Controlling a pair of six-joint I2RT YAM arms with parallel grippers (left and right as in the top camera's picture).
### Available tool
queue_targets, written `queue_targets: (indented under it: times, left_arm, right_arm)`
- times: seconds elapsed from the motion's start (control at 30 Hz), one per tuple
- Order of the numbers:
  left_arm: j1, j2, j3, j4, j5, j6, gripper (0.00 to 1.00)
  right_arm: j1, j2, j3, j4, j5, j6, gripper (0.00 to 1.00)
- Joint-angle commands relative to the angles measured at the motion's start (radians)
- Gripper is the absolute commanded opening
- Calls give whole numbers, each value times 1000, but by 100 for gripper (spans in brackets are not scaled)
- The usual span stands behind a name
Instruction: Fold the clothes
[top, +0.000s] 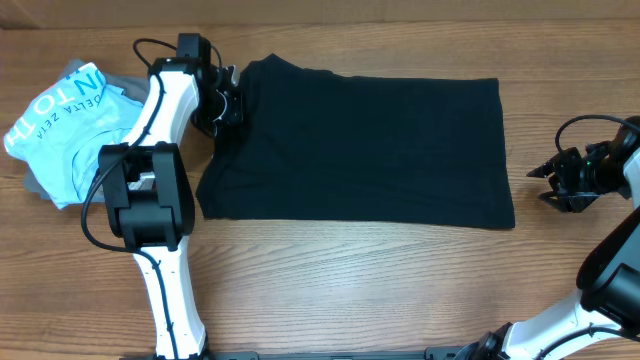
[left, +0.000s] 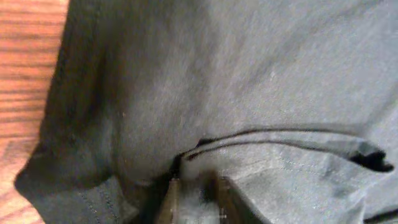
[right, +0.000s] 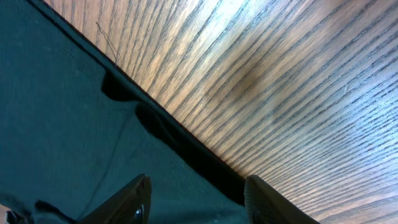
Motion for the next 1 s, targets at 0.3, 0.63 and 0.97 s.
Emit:
queue_targets:
  times: [0.3,0.63,0.97]
  left_arm:
    - [19,4,154,-98,55,35,4]
    - [21,5,251,-161,21,76,5]
    - [23,5,232,-228,-62,95,52]
  right_arm:
    - [-2,-31,10,2,8,-6,52]
    - [-2,-31,10,6,8,-6,52]
    - [-2,-31,10,8,9,-6,53]
